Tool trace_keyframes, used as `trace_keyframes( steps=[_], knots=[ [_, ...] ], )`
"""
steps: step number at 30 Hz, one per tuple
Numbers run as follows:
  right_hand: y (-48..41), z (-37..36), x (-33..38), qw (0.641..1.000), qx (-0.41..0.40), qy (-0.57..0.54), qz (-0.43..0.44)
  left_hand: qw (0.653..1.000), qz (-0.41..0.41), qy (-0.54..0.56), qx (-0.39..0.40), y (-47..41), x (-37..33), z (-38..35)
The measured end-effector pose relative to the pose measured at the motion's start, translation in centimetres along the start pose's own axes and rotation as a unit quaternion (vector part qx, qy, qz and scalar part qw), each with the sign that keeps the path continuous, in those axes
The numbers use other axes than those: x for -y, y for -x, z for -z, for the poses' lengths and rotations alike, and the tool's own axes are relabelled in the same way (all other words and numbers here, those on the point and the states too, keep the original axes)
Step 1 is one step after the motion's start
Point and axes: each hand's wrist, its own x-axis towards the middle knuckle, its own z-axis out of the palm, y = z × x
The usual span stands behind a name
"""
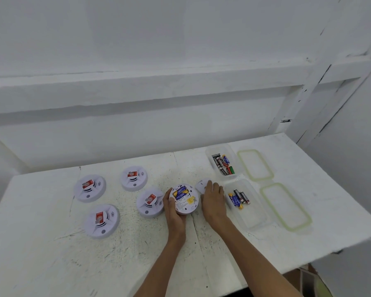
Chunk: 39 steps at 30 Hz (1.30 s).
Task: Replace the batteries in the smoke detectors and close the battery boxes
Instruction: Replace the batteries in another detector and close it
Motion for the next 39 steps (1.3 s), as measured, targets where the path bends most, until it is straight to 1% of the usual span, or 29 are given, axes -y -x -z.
trace_keyframes(
  steps=[2, 4, 6, 12, 16, 18, 21, 24, 26, 29, 33, 39],
  knots=[
    [-0.1, 0.5, -0.3, 0.999, -0.014, 0.041, 0.023, 1.000, 0.006, 0.003, 0.000, 0.0, 0.0, 0.1],
    [0.0, 0.7, -0.5, 0.997, -0.010, 0.066, 0.035, 1.000, 0.010, 0.003, 0.004, -0.1, 0.1, 0.2],
    [0.3, 0.5, -0.4, 0.998, -0.009, 0.053, 0.027, 1.000, 0.013, 0.004, 0.008, -0.1, 0.0, 0.3],
    [1.5, 0.8, 0.0, 0.995, -0.033, -0.092, 0.001, 1.000, 0.015, 0.019, 0.008, -0.4, 0.0, 0.3],
    [1.5, 1.5, -0.1, 0.970, -0.051, -0.237, -0.016, 0.999, 0.031, 0.017, 0.012, -0.3, -0.2, 0.3],
    [1.8, 1.8, 0.1, 0.961, -0.066, -0.268, 0.007, 0.998, 0.045, 0.030, 0.018, -0.4, -0.2, 0.4],
    [2.6, 1.9, 0.5, 0.959, -0.087, -0.257, 0.083, 0.997, 0.062, 0.020, 0.042, -0.4, -0.4, 0.7],
    [3.2, 1.8, 0.7, 0.956, -0.116, -0.205, 0.173, 0.996, 0.067, 0.002, 0.065, -0.3, -0.4, 1.0],
    [3.4, 1.8, 0.6, 0.952, -0.130, -0.186, 0.207, 0.995, 0.063, -0.011, 0.071, -0.3, -0.5, 0.9],
    [3.5, 1.5, 0.4, 0.950, -0.144, -0.163, 0.226, 0.996, 0.052, -0.022, 0.065, -0.2, -0.6, 0.9],
    [3.7, 1.0, 0.1, 0.950, -0.157, -0.130, 0.239, 0.998, 0.037, -0.007, 0.059, -0.3, -0.4, 1.0],
    [4.0, 1.1, 0.2, 0.953, -0.141, -0.145, 0.225, 0.997, 0.035, 0.021, 0.064, -0.2, -0.5, 1.0]
  ],
)
